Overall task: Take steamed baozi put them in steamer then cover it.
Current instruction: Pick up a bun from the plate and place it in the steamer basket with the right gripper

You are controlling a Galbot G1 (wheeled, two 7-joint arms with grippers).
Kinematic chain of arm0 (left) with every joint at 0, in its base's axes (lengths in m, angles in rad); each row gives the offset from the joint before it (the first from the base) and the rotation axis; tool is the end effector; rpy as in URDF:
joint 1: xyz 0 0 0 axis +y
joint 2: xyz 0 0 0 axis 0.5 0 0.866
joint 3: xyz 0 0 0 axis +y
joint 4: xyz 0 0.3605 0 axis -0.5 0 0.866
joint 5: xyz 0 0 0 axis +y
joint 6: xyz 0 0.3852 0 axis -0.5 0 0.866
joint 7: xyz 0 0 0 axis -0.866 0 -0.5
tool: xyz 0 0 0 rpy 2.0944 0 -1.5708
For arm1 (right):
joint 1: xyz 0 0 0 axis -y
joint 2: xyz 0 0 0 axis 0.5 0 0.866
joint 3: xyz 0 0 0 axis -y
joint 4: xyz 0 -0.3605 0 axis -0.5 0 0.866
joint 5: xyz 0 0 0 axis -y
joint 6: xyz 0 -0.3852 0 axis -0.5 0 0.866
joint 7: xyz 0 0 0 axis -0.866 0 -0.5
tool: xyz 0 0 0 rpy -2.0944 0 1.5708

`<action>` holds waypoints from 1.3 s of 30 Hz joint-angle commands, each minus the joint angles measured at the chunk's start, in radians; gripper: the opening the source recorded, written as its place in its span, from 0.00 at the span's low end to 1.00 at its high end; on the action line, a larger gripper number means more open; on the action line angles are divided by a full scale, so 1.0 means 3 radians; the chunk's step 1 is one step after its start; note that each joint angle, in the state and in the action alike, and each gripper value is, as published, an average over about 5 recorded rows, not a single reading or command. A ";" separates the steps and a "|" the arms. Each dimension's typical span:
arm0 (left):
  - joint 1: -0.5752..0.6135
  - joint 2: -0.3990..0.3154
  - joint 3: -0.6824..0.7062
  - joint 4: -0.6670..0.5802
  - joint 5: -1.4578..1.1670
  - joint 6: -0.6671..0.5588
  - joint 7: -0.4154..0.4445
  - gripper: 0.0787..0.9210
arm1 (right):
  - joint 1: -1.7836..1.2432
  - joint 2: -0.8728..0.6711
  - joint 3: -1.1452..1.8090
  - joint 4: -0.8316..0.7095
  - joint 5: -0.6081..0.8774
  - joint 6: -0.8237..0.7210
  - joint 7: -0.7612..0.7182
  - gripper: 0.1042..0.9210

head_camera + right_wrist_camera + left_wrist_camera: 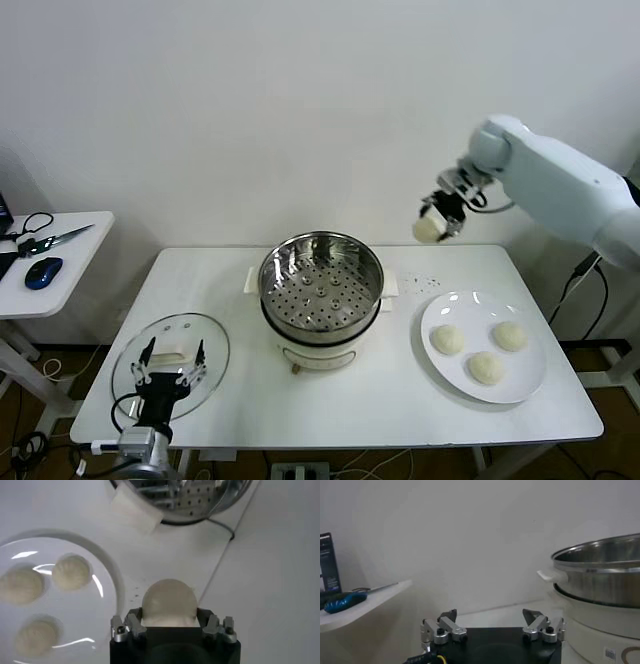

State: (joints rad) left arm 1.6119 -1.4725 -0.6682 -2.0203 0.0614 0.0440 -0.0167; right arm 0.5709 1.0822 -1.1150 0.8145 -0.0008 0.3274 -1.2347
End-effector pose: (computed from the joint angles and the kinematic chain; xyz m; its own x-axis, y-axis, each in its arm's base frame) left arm 0.1898 0.0687 -0.3419 -0.9838 -0.1120 0.1398 -0.0791 0.9719 0.2215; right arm 0.6831 -0.0465 0.0133 -0.2770 -0.1427 0.9502 -0.7455 -0.5920 -0.3062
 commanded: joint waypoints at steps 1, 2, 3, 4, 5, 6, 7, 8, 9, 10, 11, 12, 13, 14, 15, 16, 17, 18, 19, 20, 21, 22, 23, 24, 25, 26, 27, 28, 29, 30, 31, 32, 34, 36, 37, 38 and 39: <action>0.0013 0.0037 0.0001 -0.0021 0.0005 0.0035 -0.0004 0.88 | 0.0436 0.0595 -0.0268 0.0319 -0.0361 0.0511 -0.0037 0.74; 0.0019 0.0041 0.0001 -0.0021 0.0010 0.0029 -0.0005 0.88 | 0.0382 0.0655 -0.0240 0.0336 -0.0469 0.0557 -0.0031 0.74; 0.0026 0.0044 0.0001 -0.0020 0.0014 0.0024 -0.0006 0.88 | 0.0321 0.0711 -0.0211 0.0344 -0.0560 0.0587 -0.0026 0.74; 0.0035 0.0046 0.0000 -0.0021 0.0018 0.0021 -0.0006 0.88 | 0.0249 0.0767 -0.0179 0.0347 -0.0660 0.0622 -0.0017 0.74; 0.0045 0.0047 -0.0001 -0.0022 0.0021 0.0018 -0.0007 0.88 | 0.0177 0.0826 -0.0141 0.0346 -0.0758 0.0661 -0.0008 0.74; 0.0055 0.0047 -0.0002 -0.0024 0.0022 0.0018 -0.0007 0.88 | 0.0099 0.0880 -0.0085 0.0341 -0.0878 0.0708 0.0011 0.74; 0.0065 0.0047 -0.0004 -0.0025 0.0023 0.0018 -0.0008 0.88 | 0.0017 0.0937 -0.0019 0.0329 -0.1026 0.0761 0.0034 0.74; 0.0074 0.0049 -0.0006 -0.0026 0.0023 0.0017 -0.0008 0.88 | -0.0062 0.0991 0.0050 0.0311 -0.1150 0.0812 0.0055 0.74; 0.0081 0.0051 -0.0009 -0.0027 0.0024 0.0016 -0.0008 0.88 | -0.0136 0.1048 0.0116 0.0284 -0.1285 0.0866 0.0083 0.74; 0.0087 0.0054 -0.0012 -0.0027 0.0024 0.0015 -0.0009 0.88 | -0.0207 0.1101 0.0172 0.0251 -0.1416 0.0918 0.0118 0.74; 0.0092 0.0058 -0.0015 -0.0027 0.0024 0.0014 -0.0009 0.88 | -0.0263 0.1151 0.0216 0.0216 -0.1545 0.0963 0.0149 0.74; 0.0096 0.0061 -0.0020 -0.0027 0.0024 0.0015 -0.0009 0.88 | -0.0326 0.1204 0.0259 0.0177 -0.1669 0.1009 0.0185 0.74; 0.0100 0.0063 -0.0024 -0.0026 0.0024 0.0014 -0.0010 0.88 | -0.0382 0.1250 0.0299 0.0136 -0.1792 0.1050 0.0219 0.74; 0.0103 0.0065 -0.0028 -0.0024 0.0023 0.0013 -0.0011 0.88 | -0.0430 0.1288 0.0329 0.0101 -0.1872 0.1076 0.0244 0.74; 0.0108 0.0067 -0.0031 -0.0021 0.0023 0.0011 -0.0011 0.88 | -0.0475 0.1324 0.0356 0.0069 -0.1950 0.1097 0.0266 0.74; 0.0113 0.0070 -0.0034 -0.0018 0.0022 0.0009 -0.0012 0.88 | -0.0515 0.1351 0.0376 0.0044 -0.2009 0.1113 0.0292 0.74; 0.0117 0.0073 -0.0036 -0.0014 0.0021 0.0006 -0.0012 0.88 | -0.0544 0.1371 0.0388 0.0023 -0.2066 0.1127 0.0312 0.74; 0.0121 0.0077 -0.0037 -0.0008 0.0021 0.0003 -0.0012 0.88 | -0.0571 0.1386 0.0397 0.0004 -0.2123 0.1141 0.0333 0.74; 0.0125 0.0079 -0.0038 -0.0003 0.0020 -0.0002 -0.0012 0.88 | -0.0598 0.1402 0.0406 -0.0022 -0.2188 0.1162 0.0362 0.74; 0.0126 0.0081 -0.0039 0.0005 0.0019 -0.0009 -0.0012 0.88 | -0.0629 0.1418 0.0418 -0.0053 -0.2245 0.1181 0.0389 0.74; 0.0127 0.0081 -0.0040 0.0013 0.0019 -0.0016 -0.0011 0.88 | -0.0659 0.1434 0.0429 -0.0085 -0.2288 0.1195 0.0405 0.74; 0.0127 0.0080 -0.0040 0.0019 0.0018 -0.0020 -0.0011 0.88 | -0.0687 0.1447 0.0437 -0.0112 -0.2306 0.1203 0.0419 0.74; 0.0128 0.0079 -0.0040 0.0026 0.0017 -0.0024 -0.0010 0.88 | -0.0718 0.1461 0.0443 -0.0136 -0.2323 0.1207 0.0430 0.74; 0.0129 0.0077 -0.0040 0.0031 0.0015 -0.0026 -0.0010 0.88 | -0.0746 0.1470 0.0448 -0.0149 -0.2334 0.1207 0.0432 0.74; 0.0130 0.0076 -0.0040 0.0035 0.0014 -0.0025 -0.0009 0.88 | -0.0768 0.1478 0.0452 -0.0159 -0.2341 0.1208 0.0432 0.74; 0.0132 0.0076 -0.0040 0.0038 0.0012 -0.0025 -0.0008 0.88 | -0.0789 0.1486 0.0453 -0.0172 -0.2345 0.1210 0.0432 0.74; 0.0134 0.0076 -0.0040 0.0042 0.0011 -0.0027 -0.0006 0.88 | -0.0809 0.1495 0.0454 -0.0186 -0.2348 0.1212 0.0433 0.74; 0.0136 0.0075 -0.0040 0.0046 0.0010 -0.0030 -0.0005 0.88 | -0.0821 0.1504 0.0455 -0.0203 -0.2347 0.1214 0.0433 0.74; 0.0137 0.0075 -0.0040 0.0050 0.0010 -0.0032 -0.0003 0.88 | -0.0835 0.1519 0.0455 -0.0231 -0.2345 0.1220 0.0437 0.74; 0.0138 0.0075 -0.0040 0.0054 0.0008 -0.0034 -0.0002 0.88 | -0.0849 0.1534 0.0455 -0.0262 -0.2345 0.1228 0.0441 0.74; 0.0138 0.0075 -0.0039 0.0058 0.0007 -0.0036 -0.0001 0.88 | -0.0862 0.1549 0.0457 -0.0287 -0.2348 0.1235 0.0449 0.74; 0.0138 0.0075 -0.0040 0.0063 0.0006 -0.0039 -0.0001 0.88 | -0.0877 0.1563 0.0459 -0.0311 -0.2355 0.1243 0.0457 0.74; 0.0138 0.0076 -0.0042 0.0070 0.0002 -0.0044 -0.0001 0.88 | -0.0904 0.1580 0.0464 -0.0338 -0.2364 0.1254 0.0470 0.74; 0.0141 0.0079 -0.0045 0.0074 -0.0003 -0.0048 -0.0002 0.88 | -0.0920 0.1578 0.0464 -0.0337 -0.2361 0.1256 0.0473 0.74; 0.0144 0.0082 -0.0047 0.0076 -0.0007 -0.0050 -0.0002 0.88 | -0.0923 0.1573 0.0461 -0.0336 -0.2355 0.1256 0.0472 0.74; 0.0146 0.0085 -0.0049 0.0078 -0.0010 -0.0051 -0.0003 0.88 | -0.0923 0.1566 0.0458 -0.0335 -0.2346 0.1255 0.0470 0.74; 0.0149 0.0088 -0.0051 0.0081 -0.0013 -0.0053 -0.0003 0.88 | -0.0921 0.1560 0.0455 -0.0336 -0.2337 0.1253 0.0467 0.75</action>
State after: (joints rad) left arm 1.6541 -1.4489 -0.6817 -2.0002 0.0604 0.0318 -0.0172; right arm 0.3293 1.5212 -0.9911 0.7428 -0.6560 0.6835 -1.1089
